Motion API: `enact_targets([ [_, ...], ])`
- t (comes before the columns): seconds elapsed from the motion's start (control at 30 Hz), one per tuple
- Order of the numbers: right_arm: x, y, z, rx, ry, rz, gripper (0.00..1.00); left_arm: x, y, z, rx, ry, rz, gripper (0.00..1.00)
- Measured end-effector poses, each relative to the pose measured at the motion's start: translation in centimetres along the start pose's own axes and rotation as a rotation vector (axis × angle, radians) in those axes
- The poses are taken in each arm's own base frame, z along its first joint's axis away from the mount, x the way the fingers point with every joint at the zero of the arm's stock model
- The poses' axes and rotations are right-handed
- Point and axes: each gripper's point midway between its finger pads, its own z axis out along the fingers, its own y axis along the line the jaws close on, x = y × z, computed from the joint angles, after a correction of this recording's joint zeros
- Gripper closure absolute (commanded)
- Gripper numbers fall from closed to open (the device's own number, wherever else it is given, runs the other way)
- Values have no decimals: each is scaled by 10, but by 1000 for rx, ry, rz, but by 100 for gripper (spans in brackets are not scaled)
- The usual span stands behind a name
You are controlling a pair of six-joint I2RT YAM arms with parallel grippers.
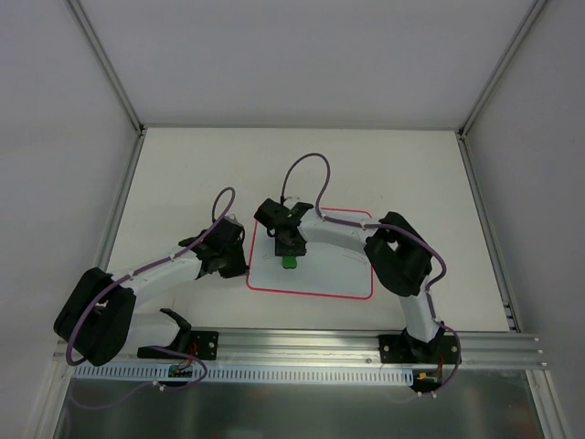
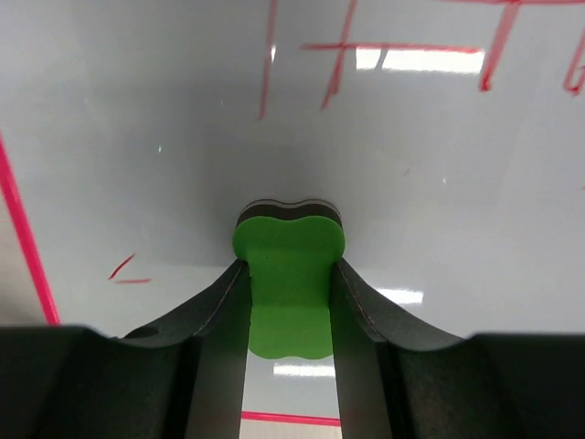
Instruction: Erase the whiteboard
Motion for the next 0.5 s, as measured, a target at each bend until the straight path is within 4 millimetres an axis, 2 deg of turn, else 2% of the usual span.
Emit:
enact_targets([
  [0.17,28,29,-10,-37,-4,-88,100,0,0,0,-1,1,0,100],
  [0.23,34,34,-12,-43,-2,-103,100,1,2,-1,-4,6,-9,100],
  [0.5,35,34,-12,-41,-8,-63,100,0,3,-2,-8,5,-16,100],
])
